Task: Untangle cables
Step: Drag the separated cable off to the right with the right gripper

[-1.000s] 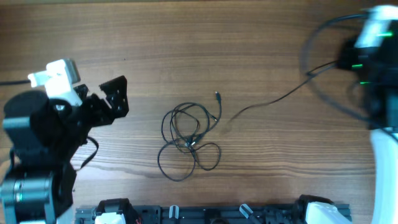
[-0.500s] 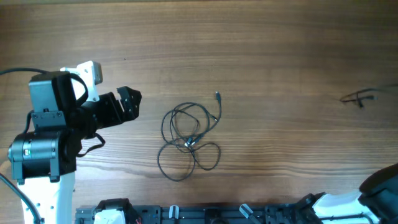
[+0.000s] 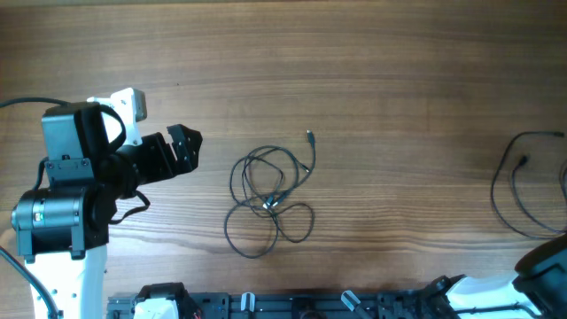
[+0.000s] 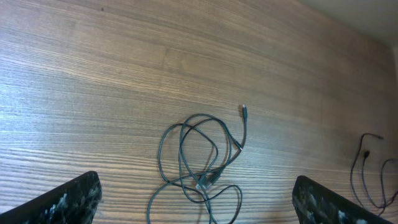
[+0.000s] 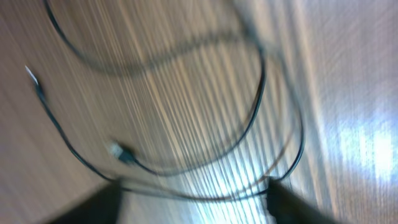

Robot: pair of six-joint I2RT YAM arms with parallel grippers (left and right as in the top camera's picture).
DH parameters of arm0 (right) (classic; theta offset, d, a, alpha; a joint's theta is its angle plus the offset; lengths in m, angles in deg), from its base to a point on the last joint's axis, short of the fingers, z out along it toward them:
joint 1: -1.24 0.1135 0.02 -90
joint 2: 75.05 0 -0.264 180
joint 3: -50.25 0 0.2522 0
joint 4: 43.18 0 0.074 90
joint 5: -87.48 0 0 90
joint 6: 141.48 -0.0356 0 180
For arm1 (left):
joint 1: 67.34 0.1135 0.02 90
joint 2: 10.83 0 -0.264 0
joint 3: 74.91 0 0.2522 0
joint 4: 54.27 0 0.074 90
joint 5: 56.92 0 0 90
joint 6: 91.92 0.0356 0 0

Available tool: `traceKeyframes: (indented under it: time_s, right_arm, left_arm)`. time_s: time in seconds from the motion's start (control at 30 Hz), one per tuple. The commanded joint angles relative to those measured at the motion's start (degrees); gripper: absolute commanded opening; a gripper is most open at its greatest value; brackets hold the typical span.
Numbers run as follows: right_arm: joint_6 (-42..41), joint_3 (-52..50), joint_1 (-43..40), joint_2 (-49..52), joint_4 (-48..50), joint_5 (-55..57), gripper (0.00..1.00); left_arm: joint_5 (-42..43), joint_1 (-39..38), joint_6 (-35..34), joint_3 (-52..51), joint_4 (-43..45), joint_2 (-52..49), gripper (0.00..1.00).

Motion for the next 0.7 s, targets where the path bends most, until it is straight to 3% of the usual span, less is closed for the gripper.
traceKeyframes:
  time_s: [0.0, 0.17, 0.3, 0.43, 0.67]
  right_arm:
    - [2.43, -8.44, 6.10, 0.72, 2.36, -6.21, 0.51]
    - [-2.40, -22.29, 15.91, 0.72, 11.78, -10.10, 0.58]
    - [-2.38, -23.02, 16.68, 0.72, 12.57, -1.46, 0.59]
    - [-2.38, -23.10, 16.65, 0.72, 17.64, 13.07, 0.76]
    - [-2.38, -23.12, 16.65, 1.92, 23.02, 14.62, 0.81]
  left_arm:
    - [0.94, -0.28, 1.31, 0.35, 0.13, 0.09, 1.00]
    - [0.96, -0.28, 1.33, 0.35, -0.31, 0.09, 1.00]
    - [0.94, -0.28, 1.33, 0.35, -0.94, 0.09, 1.00]
    - [0.96, -0.28, 1.31, 0.35, -1.18, 0.09, 1.00]
    - [0.94, -0.28, 1.31, 0.35, -1.25, 0.09, 1.00]
